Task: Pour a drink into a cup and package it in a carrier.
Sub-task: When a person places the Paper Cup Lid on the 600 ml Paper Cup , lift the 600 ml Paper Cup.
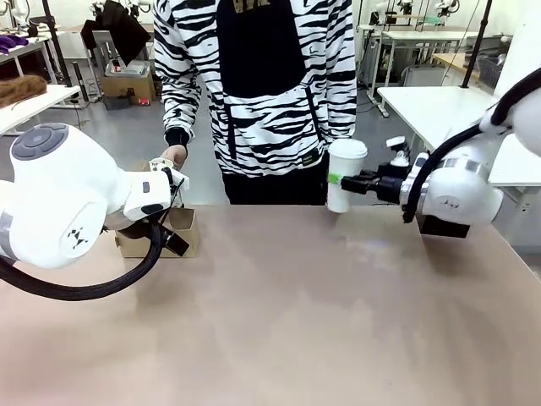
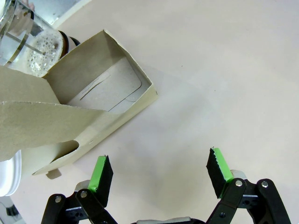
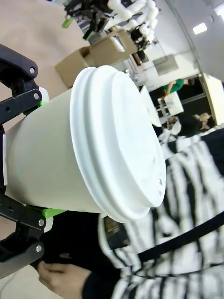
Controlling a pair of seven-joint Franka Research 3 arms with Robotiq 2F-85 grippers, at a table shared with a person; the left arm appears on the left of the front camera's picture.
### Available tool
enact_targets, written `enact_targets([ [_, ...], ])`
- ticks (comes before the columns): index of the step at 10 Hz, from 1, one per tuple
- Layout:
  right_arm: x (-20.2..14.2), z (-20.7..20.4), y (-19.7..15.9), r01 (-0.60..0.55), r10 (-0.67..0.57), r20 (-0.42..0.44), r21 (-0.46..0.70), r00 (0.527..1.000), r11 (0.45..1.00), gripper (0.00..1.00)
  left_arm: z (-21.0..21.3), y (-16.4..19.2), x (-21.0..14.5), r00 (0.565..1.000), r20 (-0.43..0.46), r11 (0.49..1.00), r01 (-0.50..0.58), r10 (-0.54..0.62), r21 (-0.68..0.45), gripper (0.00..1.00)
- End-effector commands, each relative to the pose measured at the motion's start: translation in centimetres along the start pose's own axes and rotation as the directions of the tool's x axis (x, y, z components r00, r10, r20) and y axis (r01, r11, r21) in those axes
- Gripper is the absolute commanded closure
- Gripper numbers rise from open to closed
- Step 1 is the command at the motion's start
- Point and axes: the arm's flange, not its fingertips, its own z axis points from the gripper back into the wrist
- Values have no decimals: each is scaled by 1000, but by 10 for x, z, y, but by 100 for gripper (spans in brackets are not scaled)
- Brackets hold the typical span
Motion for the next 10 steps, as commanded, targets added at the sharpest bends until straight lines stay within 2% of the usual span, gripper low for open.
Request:
enact_targets([
  [1,60,31,25,-19,19,25,17,1000,1000,20,0,-1,0,1000,1,1000,2,-2,-2,0],
  [5,165,84,94,-62,59,43,56,997,997,20,0,-1,0,1000,1,1000,2,-2,-2,0],
  [8,207,116,140,-47,44,47,57,998,997,20,0,-1,0,1000,1,1000,2,-2,-2,0],
  [10,215,119,152,-30,27,47,65,999,997,20,0,-1,0,1000,1,1000,2,-2,-2,0],
])
